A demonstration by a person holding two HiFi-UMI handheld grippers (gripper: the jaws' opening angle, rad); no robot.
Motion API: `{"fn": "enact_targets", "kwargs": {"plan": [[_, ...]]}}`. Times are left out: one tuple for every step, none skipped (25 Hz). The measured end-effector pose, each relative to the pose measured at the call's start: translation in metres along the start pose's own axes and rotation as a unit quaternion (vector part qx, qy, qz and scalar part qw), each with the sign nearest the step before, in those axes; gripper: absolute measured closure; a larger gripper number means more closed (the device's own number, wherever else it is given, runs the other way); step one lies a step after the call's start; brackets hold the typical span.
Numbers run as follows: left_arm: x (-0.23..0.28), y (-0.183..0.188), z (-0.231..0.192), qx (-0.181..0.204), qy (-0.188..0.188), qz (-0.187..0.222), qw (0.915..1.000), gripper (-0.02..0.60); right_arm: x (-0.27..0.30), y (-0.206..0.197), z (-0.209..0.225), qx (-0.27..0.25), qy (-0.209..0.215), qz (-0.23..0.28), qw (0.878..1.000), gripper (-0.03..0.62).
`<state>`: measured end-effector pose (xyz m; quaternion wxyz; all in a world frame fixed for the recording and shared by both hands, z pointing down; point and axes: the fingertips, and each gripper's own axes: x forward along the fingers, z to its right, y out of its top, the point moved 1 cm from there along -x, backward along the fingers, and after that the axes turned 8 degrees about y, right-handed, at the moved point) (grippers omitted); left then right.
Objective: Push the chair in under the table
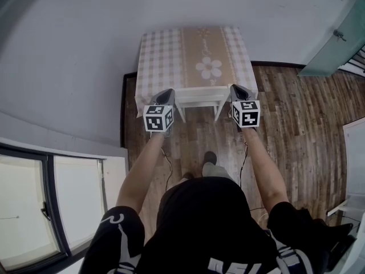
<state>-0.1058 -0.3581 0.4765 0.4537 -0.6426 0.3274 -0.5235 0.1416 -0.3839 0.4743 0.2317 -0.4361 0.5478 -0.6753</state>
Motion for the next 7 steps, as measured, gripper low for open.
{"fn": "enact_targets", "kwargs": {"plan": [[-0.0003,0.0000,-0.0005,0.000,0.001,0.000,1.0000,0.557,0.0000,0.0002,-0.0006,0.000,0.001,0.000,1.000,0.580],[-0.0005,0.0000,-0.0009,0.000,0.001,0.000,1.0000,0.557,0.0001,0.0004,-0.0012,0.001,0.003,0.000,1.000,0.580],[-0.0007,0.0000,-0.0009,0.001,0.001,0.000,1.0000,0.557,0.0001,0.0006,-0.0016,0.002,0.004,0.000,1.000,0.580],[-0.0009,-0.0002,-0.0006,0.001,0.001,0.000,1.0000,0.557,0.0001,0.0005,-0.0019,0.002,0.006,0.001,1.000,0.580],[-0.0010,-0.0008,-0.0003,0.001,0.001,-0.001,1.0000,0.557,-0.0001,0.0002,-0.0023,0.002,0.007,0.000,1.000,0.580],[-0.0011,-0.0016,0.0000,0.001,0.001,-0.002,1.0000,0.557,-0.0002,-0.0002,-0.0026,0.002,0.008,0.000,1.000,0.580],[-0.0012,-0.0025,0.0003,0.001,0.001,-0.002,1.0000,0.557,-0.0004,-0.0007,-0.0029,0.002,0.009,-0.001,1.000,0.580]]}}
